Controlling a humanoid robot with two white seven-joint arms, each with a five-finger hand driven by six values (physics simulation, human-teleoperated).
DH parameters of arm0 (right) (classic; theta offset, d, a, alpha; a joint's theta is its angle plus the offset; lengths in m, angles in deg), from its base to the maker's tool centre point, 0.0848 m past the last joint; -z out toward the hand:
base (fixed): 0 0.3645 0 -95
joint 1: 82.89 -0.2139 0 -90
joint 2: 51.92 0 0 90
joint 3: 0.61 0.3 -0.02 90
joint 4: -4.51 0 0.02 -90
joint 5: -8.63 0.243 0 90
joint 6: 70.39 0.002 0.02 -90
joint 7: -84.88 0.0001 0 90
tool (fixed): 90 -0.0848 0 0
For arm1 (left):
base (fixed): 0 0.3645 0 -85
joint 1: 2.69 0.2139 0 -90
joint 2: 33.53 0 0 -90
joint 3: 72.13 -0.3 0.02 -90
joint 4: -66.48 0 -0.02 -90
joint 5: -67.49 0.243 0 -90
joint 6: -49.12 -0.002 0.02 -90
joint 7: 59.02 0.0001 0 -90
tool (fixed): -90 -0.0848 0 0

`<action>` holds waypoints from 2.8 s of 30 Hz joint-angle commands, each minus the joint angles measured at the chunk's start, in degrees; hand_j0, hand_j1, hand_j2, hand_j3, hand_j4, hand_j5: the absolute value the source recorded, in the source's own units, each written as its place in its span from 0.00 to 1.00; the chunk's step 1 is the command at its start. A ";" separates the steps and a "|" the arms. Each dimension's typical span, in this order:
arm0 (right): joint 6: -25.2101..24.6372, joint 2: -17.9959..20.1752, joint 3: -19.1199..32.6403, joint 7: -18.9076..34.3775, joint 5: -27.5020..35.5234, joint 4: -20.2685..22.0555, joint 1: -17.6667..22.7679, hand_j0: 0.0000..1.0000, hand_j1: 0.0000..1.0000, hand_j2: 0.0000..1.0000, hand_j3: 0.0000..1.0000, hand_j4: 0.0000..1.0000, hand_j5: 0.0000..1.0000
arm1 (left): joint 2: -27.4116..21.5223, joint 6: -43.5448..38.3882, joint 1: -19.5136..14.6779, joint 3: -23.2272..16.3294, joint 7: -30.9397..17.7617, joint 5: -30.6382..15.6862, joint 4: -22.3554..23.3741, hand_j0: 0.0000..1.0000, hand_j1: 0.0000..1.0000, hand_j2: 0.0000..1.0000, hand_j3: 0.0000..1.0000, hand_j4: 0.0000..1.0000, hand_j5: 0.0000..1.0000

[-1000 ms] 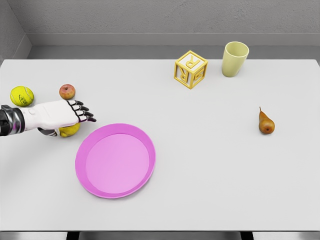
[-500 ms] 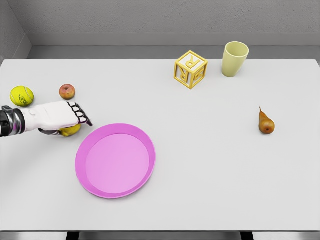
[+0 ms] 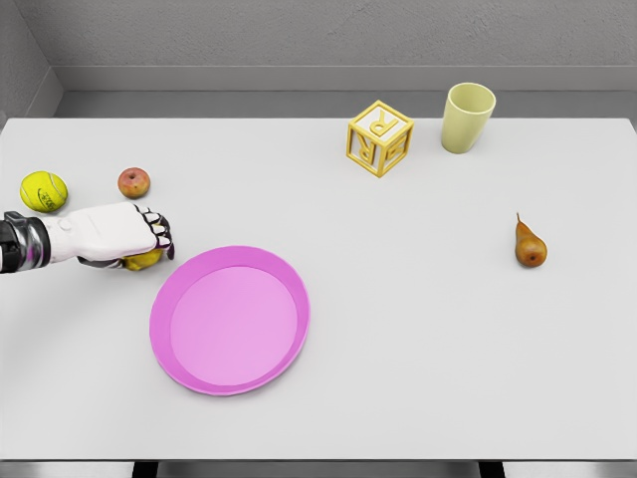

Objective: Put the lemon on the plate with left arm

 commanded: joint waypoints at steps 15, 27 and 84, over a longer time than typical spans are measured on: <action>0.00 0.00 -0.09 0.01 -0.01 -0.02 0.00 1.00 1.00 1.00 1.00 1.00 1.00 | -0.79 -0.11 0.18 0.85 0.42 -1.22 -5.64 0.63 0.63 0.63 0.63 0.63 0.63; 0.00 0.00 0.00 0.01 -0.01 -0.02 0.00 1.00 1.00 1.00 1.00 1.00 1.00 | -0.97 -0.11 -0.35 3.13 0.51 -4.74 -8.89 0.61 0.61 0.61 0.61 0.61 0.61; 0.00 0.00 0.00 0.01 -0.01 -0.02 0.00 1.00 1.00 1.00 1.00 1.00 1.00 | -3.43 -0.11 -1.93 0.32 5.34 -17.39 -15.31 1.00 1.00 1.00 1.00 1.00 1.00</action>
